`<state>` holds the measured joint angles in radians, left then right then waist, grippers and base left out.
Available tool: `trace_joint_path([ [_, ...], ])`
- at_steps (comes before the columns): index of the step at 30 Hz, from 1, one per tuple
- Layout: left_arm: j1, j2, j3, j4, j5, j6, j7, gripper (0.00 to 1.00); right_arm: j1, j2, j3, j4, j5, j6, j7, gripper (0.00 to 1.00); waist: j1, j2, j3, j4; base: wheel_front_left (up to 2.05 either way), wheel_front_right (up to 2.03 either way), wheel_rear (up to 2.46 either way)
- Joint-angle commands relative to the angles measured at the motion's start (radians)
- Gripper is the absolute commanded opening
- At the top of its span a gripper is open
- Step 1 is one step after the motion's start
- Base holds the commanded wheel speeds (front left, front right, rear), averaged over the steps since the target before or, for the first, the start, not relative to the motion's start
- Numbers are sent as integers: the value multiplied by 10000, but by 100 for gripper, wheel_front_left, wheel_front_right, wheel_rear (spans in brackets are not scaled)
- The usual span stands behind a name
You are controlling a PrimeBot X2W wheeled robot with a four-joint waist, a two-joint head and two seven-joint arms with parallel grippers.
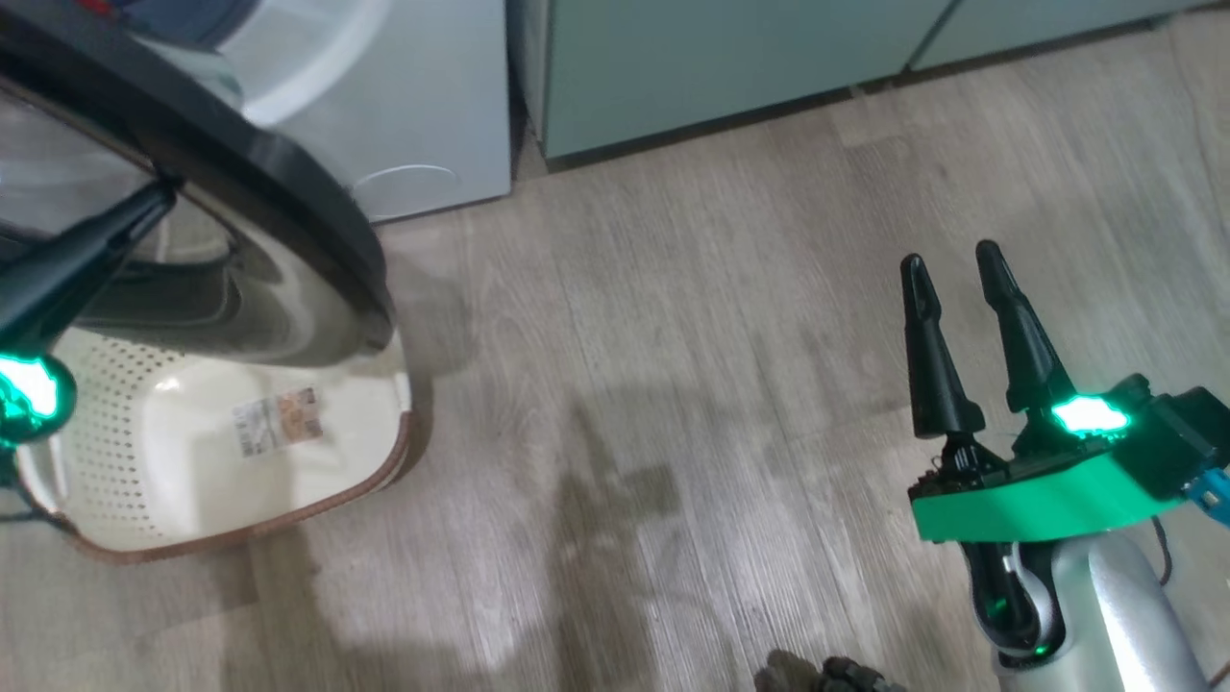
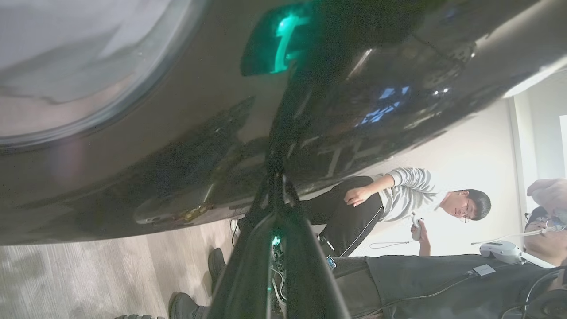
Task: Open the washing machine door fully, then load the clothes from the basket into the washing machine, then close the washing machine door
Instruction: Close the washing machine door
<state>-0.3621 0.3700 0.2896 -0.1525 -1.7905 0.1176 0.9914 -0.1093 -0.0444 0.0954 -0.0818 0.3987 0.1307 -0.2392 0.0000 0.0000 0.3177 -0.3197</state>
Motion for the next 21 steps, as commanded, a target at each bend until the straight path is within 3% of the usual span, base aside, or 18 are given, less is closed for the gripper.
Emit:
trace_joint_path([
  [1, -518, 484, 311, -165, 127, 41, -80, 0, -278, -58, 243, -316, 66, 0, -100, 100, 0, 0, 159, -164, 0, 0, 0],
  [21, -3254, 866, -186, 1558, 651, 306, -517, 0, -660, -58, 505, -379, 422, 0, -222, 100, 0, 0, 1215, -1117, 0, 0, 0],
])
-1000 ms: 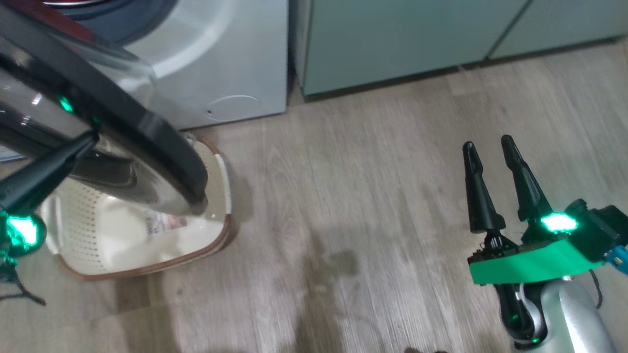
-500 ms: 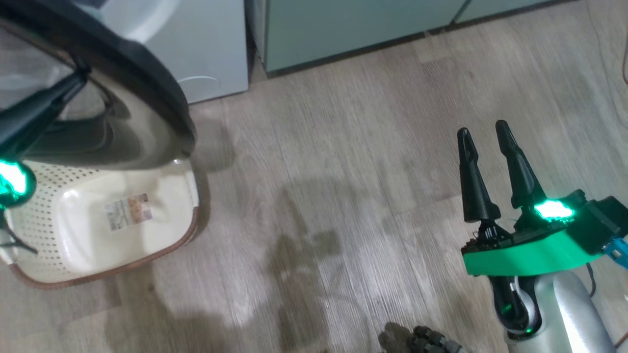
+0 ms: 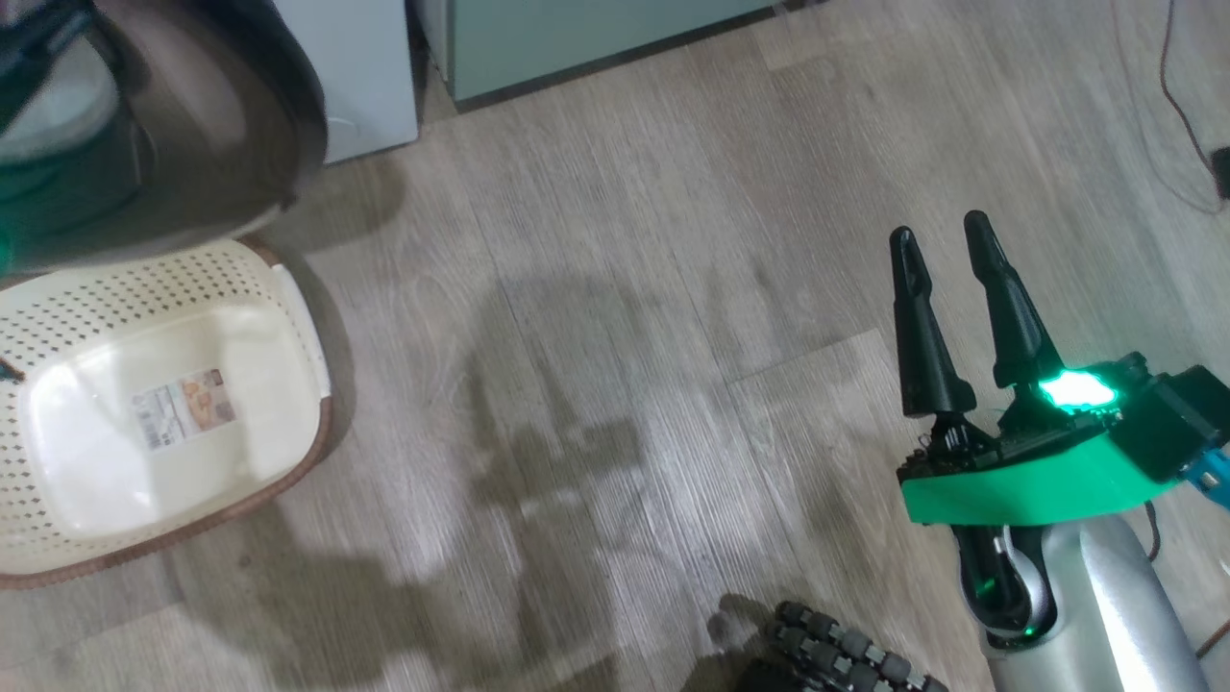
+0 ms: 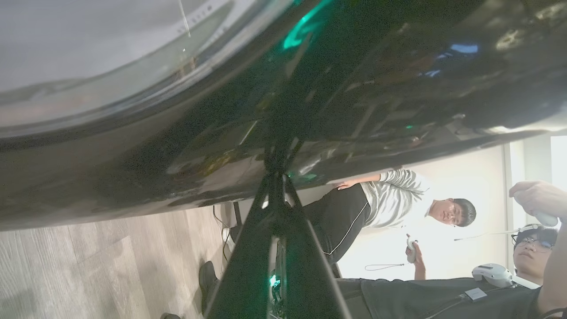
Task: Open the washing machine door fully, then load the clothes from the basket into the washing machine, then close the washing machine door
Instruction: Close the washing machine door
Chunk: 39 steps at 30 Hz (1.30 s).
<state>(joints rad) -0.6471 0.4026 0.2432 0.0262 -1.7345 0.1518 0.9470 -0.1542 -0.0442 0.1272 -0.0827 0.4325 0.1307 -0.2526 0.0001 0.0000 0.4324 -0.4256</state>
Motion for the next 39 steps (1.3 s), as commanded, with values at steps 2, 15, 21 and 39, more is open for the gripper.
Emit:
trace_joint_path([
  [2, -526, 547, 274, -135, 116, -40, -113, 0, -222, -60, 192, -388, 103, 0, -88, 100, -1, 0, 109, -85, 0, 0, 0],
  [15, -1070, 572, 185, 695, 287, -355, -182, 0, -312, -60, 168, -332, 154, 0, -90, 100, -1, 0, 205, -62, 0, 0, 0],
  [21, 137, -24, 713, 225, -223, -907, -199, 0, -245, -60, 97, -134, -41, 0, -91, 100, -1, 0, -126, 427, 0, 0, 0],
  [39, 3692, -3146, 2343, -810, -735, -2494, -2269, 100, -440, -60, -464, 574, -839, 0, -89, 100, -1, 0, -788, 1826, 0, 0, 0],
])
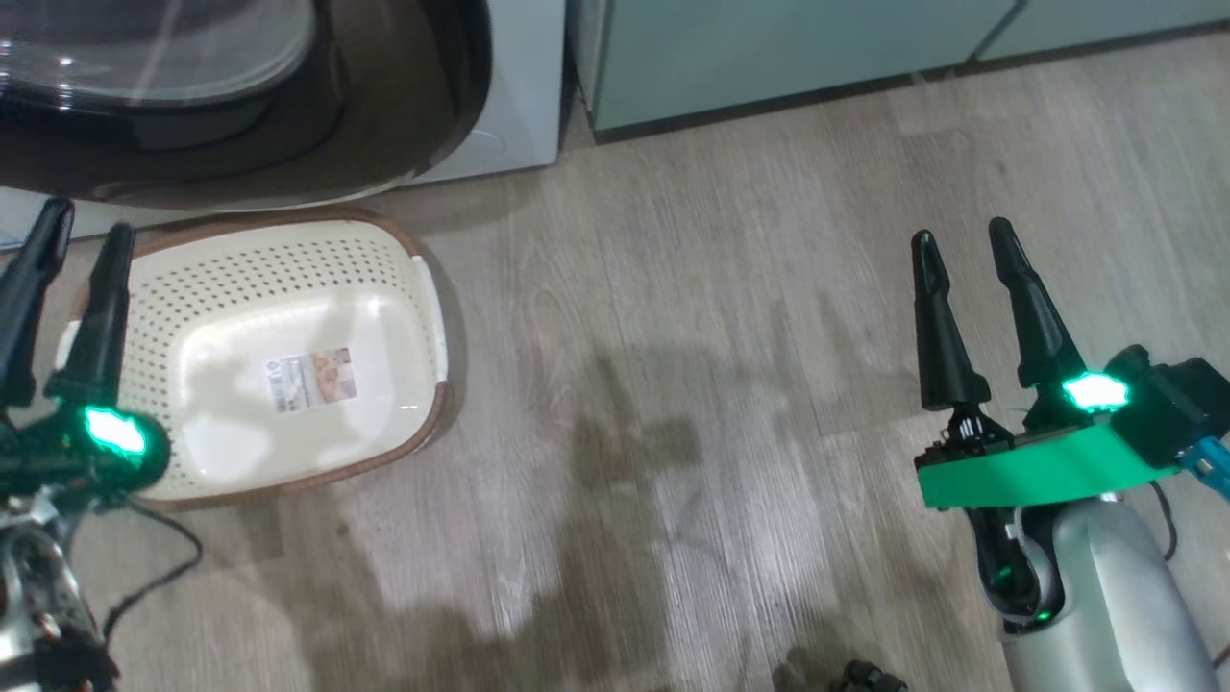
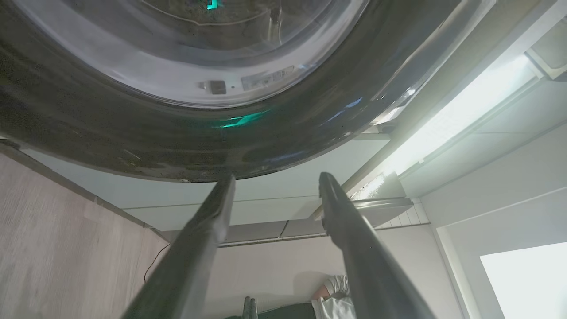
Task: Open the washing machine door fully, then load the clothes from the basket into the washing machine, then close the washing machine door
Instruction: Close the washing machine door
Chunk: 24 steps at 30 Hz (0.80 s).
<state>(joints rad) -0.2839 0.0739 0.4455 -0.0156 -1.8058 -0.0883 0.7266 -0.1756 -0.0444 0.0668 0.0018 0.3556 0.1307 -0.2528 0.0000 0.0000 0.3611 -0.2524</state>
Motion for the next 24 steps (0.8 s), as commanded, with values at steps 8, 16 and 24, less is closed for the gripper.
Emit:
trace_joint_path([
  [8, 961, -210, 260, -335, -256, -375, -1122, 100, -77, -58, -84, -135, -203, 0, 19, 100, 0, 0, -483, 477, 0, 0, 0],
  [16, 2297, -234, -603, -913, -340, -420, -2593, 100, 388, -58, -435, -124, -389, 0, 308, 100, 0, 0, -1135, 934, 0, 0, 0],
  [24, 3202, -235, -1507, -1517, 633, -422, -3840, 100, 850, -58, -678, -255, -569, 0, 693, 100, 0, 0, -1716, 1271, 0, 0, 0],
])
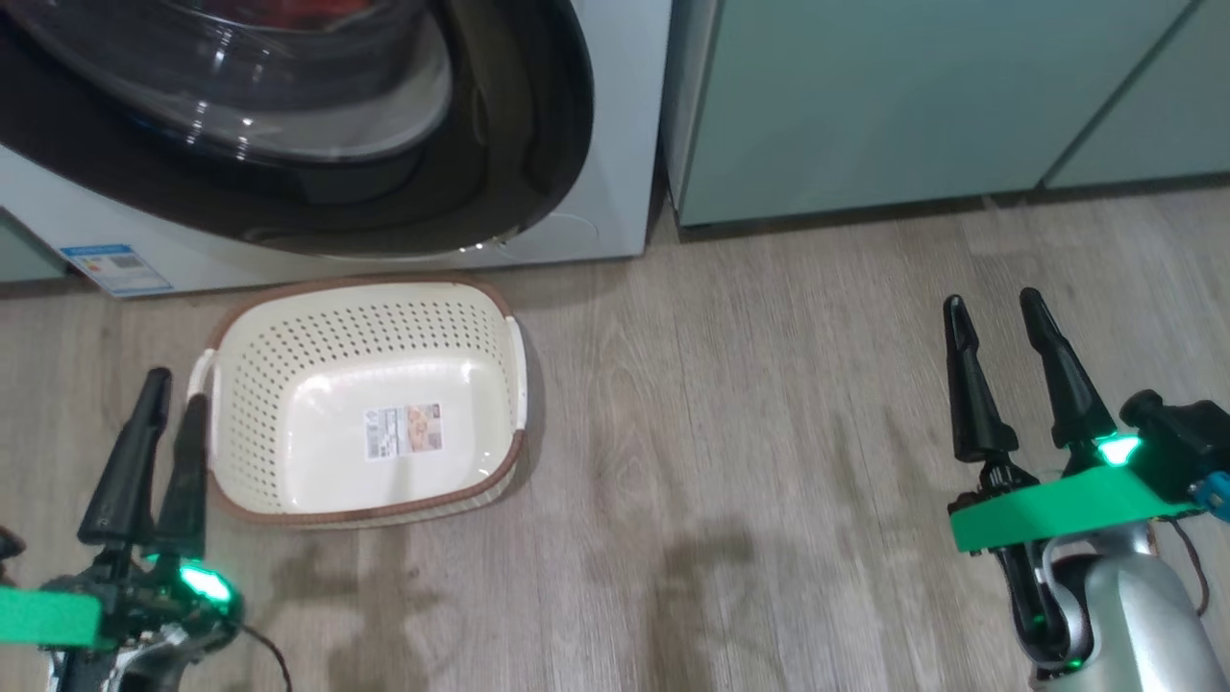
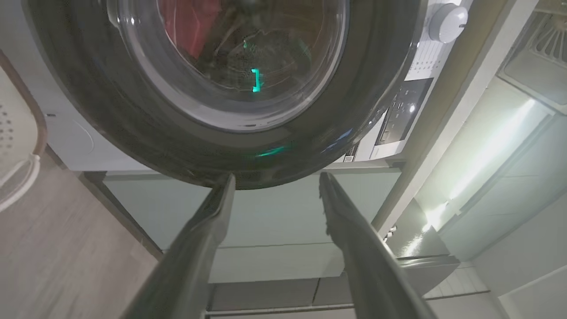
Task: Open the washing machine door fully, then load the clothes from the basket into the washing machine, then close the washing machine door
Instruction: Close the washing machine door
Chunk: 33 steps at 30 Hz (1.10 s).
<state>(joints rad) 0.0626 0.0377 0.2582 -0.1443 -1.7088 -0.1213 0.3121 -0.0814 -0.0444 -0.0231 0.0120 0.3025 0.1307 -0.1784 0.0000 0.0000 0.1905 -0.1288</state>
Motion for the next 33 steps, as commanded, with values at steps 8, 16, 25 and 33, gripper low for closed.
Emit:
trace_joint_path([
  [8, -148, 565, -552, -1113, 4384, -93, -2428, 100, 222, -58, -32, -716, -241, 0, 317, 100, 0, 0, -492, 314, 0, 0, 0],
  [16, -67, 1601, -1684, -1053, 9733, 448, -4498, 100, 416, -58, -206, -1234, -554, 0, 667, 100, 0, 0, -793, 468, 0, 0, 0],
  [25, 213, 1931, -2820, -610, 13153, 1784, -4857, 100, 806, -58, -249, -1455, -840, 0, 995, 100, 0, 0, -1111, 584, 0, 0, 0],
  [33, 498, 1990, -3110, -220, 14019, 2275, -4943, 100, 1150, -58, -396, -1371, -952, 0, 1105, 100, 0, 0, -1360, 646, 0, 0, 0],
])
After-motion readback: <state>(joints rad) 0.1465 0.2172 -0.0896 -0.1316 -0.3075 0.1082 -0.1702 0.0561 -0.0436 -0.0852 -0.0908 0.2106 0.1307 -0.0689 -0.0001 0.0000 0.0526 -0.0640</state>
